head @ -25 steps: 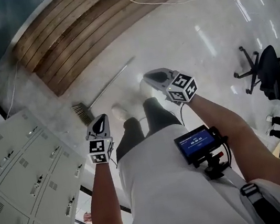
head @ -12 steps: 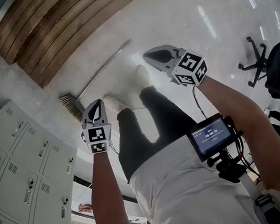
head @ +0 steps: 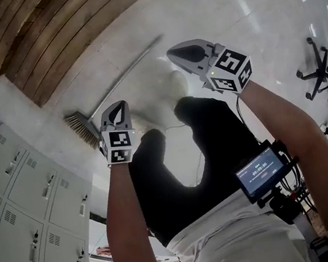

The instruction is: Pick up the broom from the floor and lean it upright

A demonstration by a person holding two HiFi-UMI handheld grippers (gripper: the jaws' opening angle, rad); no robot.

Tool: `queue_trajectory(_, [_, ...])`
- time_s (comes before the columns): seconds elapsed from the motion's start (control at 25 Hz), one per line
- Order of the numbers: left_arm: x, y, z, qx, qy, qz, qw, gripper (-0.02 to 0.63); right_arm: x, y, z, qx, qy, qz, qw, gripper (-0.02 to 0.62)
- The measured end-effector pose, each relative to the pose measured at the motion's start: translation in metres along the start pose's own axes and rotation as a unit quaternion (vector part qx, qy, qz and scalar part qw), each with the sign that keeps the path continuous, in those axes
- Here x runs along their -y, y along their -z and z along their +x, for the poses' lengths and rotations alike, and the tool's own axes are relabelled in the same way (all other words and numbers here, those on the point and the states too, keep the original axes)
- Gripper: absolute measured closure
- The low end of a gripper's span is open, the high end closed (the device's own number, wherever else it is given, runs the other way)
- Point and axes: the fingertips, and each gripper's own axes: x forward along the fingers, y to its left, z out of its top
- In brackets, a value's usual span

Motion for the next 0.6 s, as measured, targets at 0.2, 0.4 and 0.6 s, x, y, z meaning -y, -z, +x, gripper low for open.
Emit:
queue_trajectory(0.2, [-0.015, 0.041, 0.072, -0.02, 0.009, 0.034, 0.9992, 0.598, 0.014, 0.023, 0.056, 0.001, -0.027, -0.037, 0.999, 0.578])
queue_trajectory(0.4, [-0.027, 0.084, 0.14, -0.063, 0.009, 0.088, 0.9941, 0.598, 0.032, 0.04, 0.101, -0.009, -0.05, -0.08, 0.996, 0.578])
queue_trajectory(0.6, [-0.027, 0.11, 0.187, -0.089, 0.019, 0.109, 0.9898, 0.597, 0.043, 0.053, 0.127, -0.028, -0.066, -0.128, 0.989, 0.578])
